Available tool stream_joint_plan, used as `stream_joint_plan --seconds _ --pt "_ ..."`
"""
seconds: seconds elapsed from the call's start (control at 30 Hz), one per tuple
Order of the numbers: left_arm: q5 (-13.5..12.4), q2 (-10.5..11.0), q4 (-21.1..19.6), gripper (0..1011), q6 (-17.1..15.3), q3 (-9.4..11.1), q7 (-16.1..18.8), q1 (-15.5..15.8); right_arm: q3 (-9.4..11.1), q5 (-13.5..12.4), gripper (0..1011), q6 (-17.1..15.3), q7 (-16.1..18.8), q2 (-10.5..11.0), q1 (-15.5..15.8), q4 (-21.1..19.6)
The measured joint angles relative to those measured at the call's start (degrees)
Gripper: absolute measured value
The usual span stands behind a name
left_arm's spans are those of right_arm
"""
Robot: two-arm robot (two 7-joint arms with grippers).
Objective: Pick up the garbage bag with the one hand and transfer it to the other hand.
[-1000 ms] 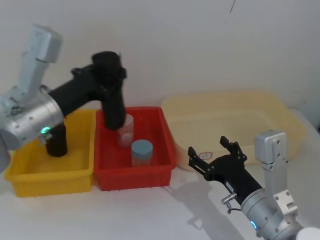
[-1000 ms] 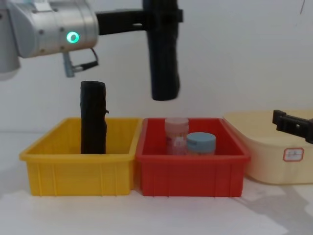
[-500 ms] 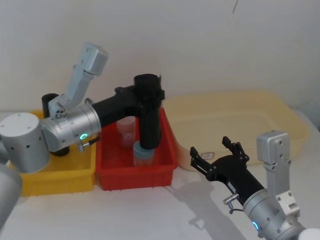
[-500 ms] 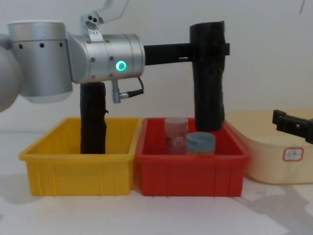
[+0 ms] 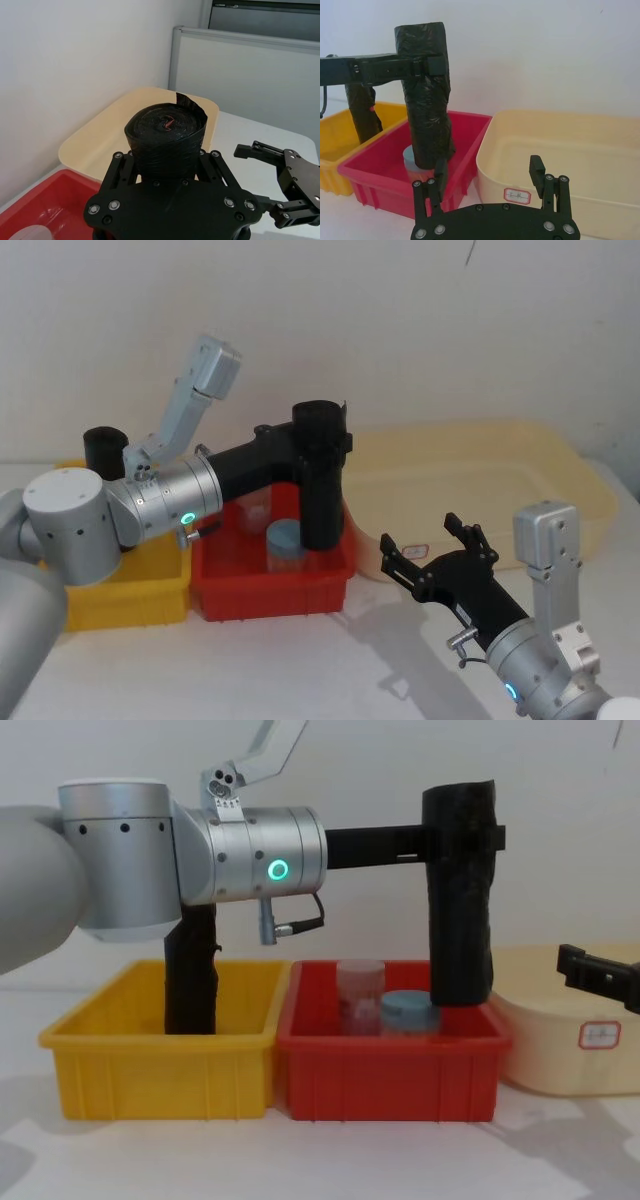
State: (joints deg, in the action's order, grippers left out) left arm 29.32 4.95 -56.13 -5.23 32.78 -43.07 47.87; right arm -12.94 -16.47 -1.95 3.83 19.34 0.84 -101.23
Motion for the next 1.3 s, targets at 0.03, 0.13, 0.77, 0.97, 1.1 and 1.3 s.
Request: stream_joint_plan --seconds 0.03,0.13,0.77,0.97,1.1,1.3 --pt "0.05 -0.04 0.11 439 0.03 0.06 -0.09 0.06 0.0 0.0 1000 0.0 0.0 0.0 0.0 0.0" --pt "0.23 -0.2 0.54 439 0.16 0.33 -0.41 0.26 -0.01 0.02 1000 0.0 0.0 0.0 0.0 -0.01" --pt "0.61 -0.58 1.46 439 0.43 0.93 -1.15 0.68 -4.18 1.63 1000 -0.99 4.95 0.03 -3.16 -1.55" --pt "0.64 -0.61 1.56 439 0.46 0.99 -1.22 0.72 -6.01 2.62 1000 -1.99 6.37 -0.7 -5.22 -1.16" --pt "0.66 -0.63 1.6 439 0.48 1.02 -1.25 0.74 -6.72 3.16 1000 -2.43 6.95 -1.13 -6.15 -0.61" --pt "0.7 -0.65 1.64 439 0.49 1.06 -1.3 0.77 -7.26 3.74 1000 -2.93 7.31 -1.89 -7.33 0.5"
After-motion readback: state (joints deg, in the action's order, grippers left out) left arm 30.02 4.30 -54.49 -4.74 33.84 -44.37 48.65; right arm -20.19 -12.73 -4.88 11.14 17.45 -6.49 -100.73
